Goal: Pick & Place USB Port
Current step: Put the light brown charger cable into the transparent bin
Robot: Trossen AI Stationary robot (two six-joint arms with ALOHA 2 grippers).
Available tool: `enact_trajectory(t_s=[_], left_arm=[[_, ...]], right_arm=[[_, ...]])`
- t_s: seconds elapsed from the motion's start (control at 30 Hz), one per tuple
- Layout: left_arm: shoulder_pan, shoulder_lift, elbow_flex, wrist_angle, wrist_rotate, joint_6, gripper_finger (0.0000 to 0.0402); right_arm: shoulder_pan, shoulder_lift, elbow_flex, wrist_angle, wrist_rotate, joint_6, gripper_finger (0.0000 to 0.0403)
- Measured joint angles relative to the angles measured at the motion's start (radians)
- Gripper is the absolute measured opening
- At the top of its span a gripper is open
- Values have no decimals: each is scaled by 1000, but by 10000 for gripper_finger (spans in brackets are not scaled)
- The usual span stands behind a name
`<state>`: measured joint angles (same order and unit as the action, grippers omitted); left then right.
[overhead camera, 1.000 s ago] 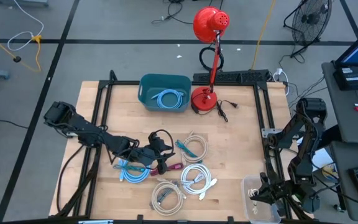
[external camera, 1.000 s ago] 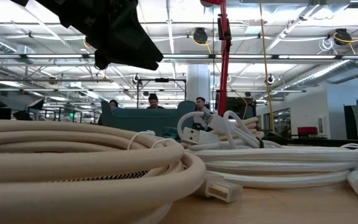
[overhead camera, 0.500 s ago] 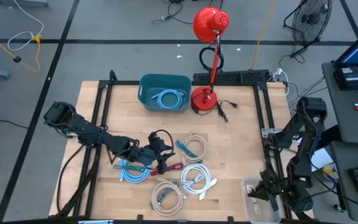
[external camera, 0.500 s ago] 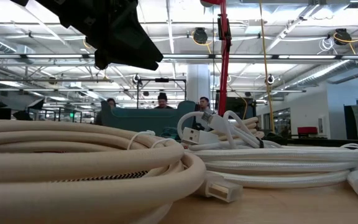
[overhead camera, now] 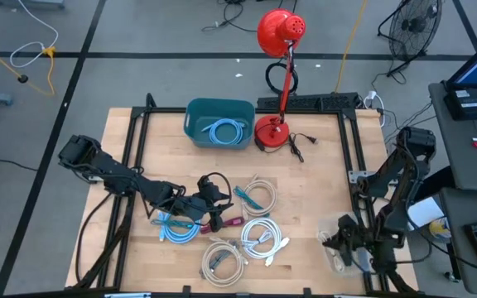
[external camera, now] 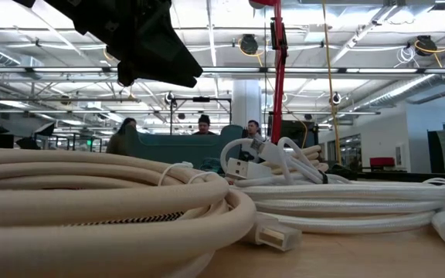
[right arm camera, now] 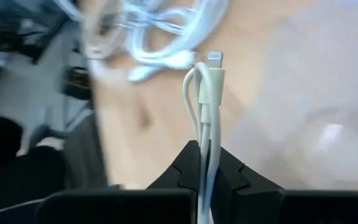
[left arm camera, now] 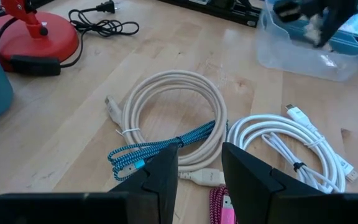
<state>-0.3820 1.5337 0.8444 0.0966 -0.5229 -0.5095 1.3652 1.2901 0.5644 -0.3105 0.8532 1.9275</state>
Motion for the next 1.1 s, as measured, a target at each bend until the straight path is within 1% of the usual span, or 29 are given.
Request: enact_trajectory(t_s=[0.13,0.2,0.47,0.8,0.93,1.1], left_arm=[[0,0,0,0,0,0,127],[-1,0,0,-4,0,0,127],[-1,0,0,-6,0,0,127],[0,0,0,-5,0,0,127],[0,0,0,-6,0,0,127],[0,0,0,-12,0,0,127]], right_arm=[[-51,-6,2,-28,-112,2,3],[-67,-7,1,-31,-144,0,3],[-77,-19,1,-7,-146,-55,3],[-78,-86,2,14,-66,-136,4],[-95,-101,2,-7,-80,-135,4],[-132,-108,2,-31,-151,-134,3]])
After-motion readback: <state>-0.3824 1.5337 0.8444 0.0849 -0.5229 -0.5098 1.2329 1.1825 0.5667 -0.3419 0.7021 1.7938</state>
